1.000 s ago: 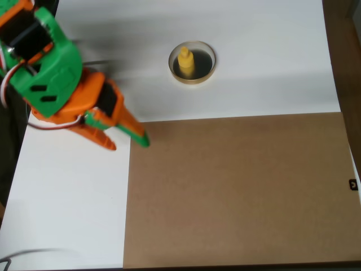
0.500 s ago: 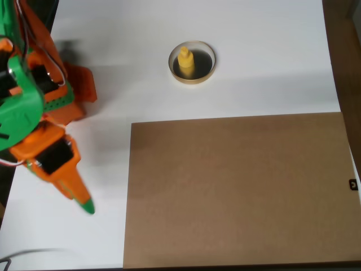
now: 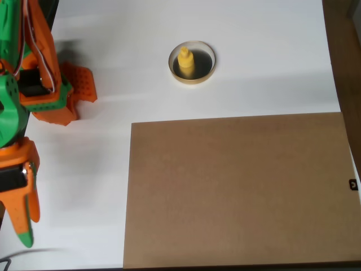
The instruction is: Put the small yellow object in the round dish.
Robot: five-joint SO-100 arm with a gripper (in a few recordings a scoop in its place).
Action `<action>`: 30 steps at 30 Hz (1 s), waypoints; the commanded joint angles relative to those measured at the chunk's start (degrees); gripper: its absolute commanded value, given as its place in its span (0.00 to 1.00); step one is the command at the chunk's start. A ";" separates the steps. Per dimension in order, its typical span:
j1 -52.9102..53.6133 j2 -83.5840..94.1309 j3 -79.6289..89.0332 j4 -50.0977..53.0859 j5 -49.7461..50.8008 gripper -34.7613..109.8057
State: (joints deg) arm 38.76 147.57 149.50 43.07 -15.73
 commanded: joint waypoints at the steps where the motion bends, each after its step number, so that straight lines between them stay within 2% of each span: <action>1: 3.60 4.31 1.67 -3.16 2.29 0.39; 9: 6.68 4.75 5.10 -6.94 10.55 0.39; 15: 8.09 13.36 13.27 -9.93 15.29 0.40; 18: 7.91 23.82 18.46 -7.47 16.52 0.40; 22: 6.94 42.54 23.99 1.85 16.88 0.40; 27: 7.12 42.98 23.91 4.04 17.14 0.39; 30: 7.03 43.07 23.99 4.31 16.70 0.34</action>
State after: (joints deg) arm 45.09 188.35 173.76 46.67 0.62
